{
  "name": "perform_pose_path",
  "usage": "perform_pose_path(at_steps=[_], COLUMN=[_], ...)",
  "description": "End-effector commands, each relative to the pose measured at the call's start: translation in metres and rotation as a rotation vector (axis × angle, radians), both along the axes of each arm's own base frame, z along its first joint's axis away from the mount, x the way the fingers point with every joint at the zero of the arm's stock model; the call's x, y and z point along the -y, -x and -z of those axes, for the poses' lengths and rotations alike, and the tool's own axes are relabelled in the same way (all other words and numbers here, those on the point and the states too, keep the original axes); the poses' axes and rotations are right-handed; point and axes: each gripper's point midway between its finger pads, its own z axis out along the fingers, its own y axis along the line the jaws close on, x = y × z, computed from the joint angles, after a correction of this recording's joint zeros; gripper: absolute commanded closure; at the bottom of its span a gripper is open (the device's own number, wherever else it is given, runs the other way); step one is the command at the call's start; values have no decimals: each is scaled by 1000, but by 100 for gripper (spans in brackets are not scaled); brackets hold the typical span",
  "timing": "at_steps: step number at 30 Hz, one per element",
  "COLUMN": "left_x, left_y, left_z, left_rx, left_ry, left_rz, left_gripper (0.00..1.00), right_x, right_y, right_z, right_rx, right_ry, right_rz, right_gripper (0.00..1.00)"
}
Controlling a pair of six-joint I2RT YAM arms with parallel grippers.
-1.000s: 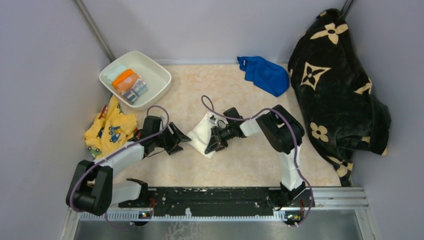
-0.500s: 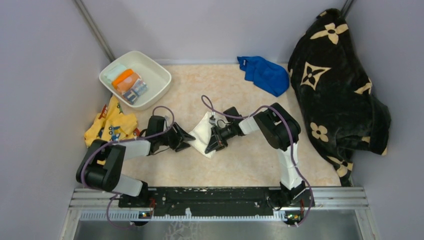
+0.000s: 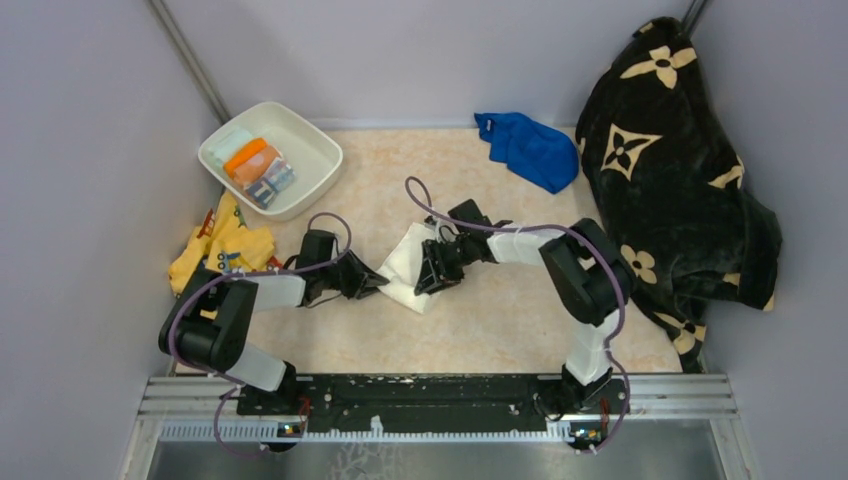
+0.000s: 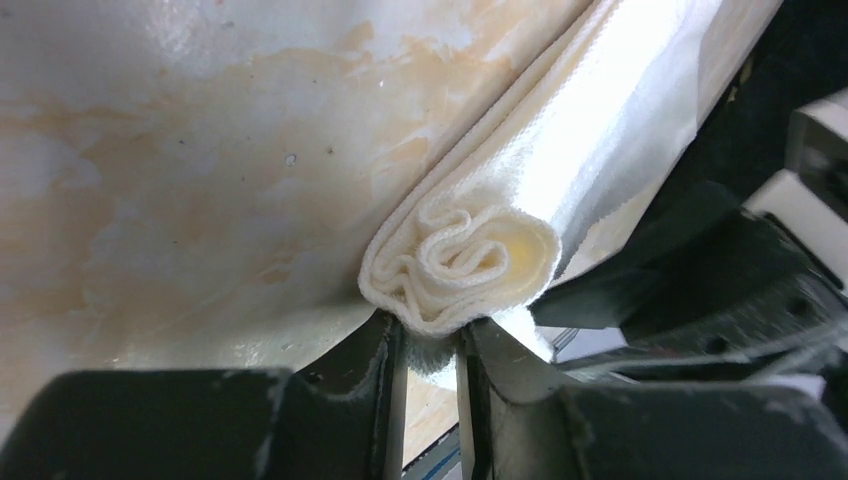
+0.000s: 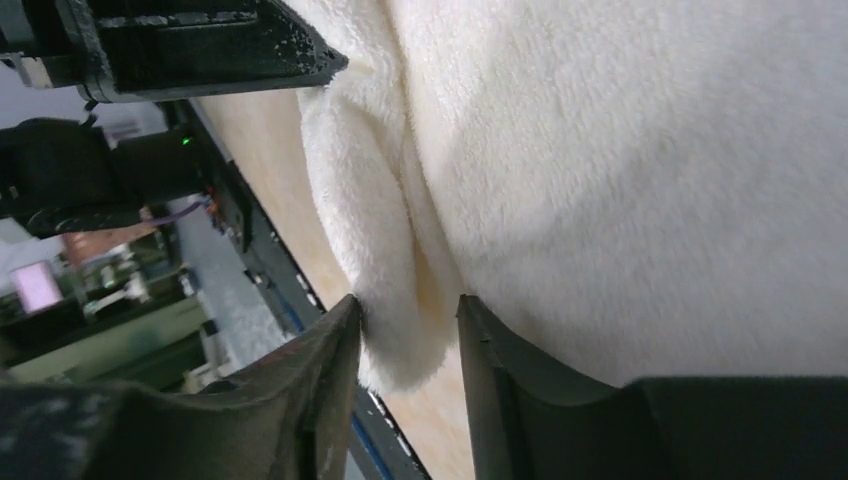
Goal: Roll the towels
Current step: Roll the towel at the center of the board.
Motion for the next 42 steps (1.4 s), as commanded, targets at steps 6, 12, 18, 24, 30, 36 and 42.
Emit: perform_pose_path(at_steps=[6,12,18,24,30,36,42], left_x=[-26,-25,-24,-23,-24,-25,-24], left_y=[16,13,11,9,8,6,6], left_z=[32,27,25,24,23,25,25], left_rx=[-136,-135,-129,-122,-114,-114,-117], left_ry=[-178,-189,-192,-194,-211,-228,-230], left_rz=[-44,-28,-13,-1,14,32,41], left_gripper=[77,77,77,76,75,75,73], right_x=[17,-18,-39,-31,-11,-2,9], right_y=[-23,4,15,11,2,6,22], right_z=[-66,-91,-68,-25,-6,16,50], right_rx=[645,996,1114,1117,1134,1109,1018], right_ry=[265,328,417,565,703,756,789], right_rz=[7,-114,-208,-259,-258,-308,-399], right_gripper=[48,49,50,51,48,46,62])
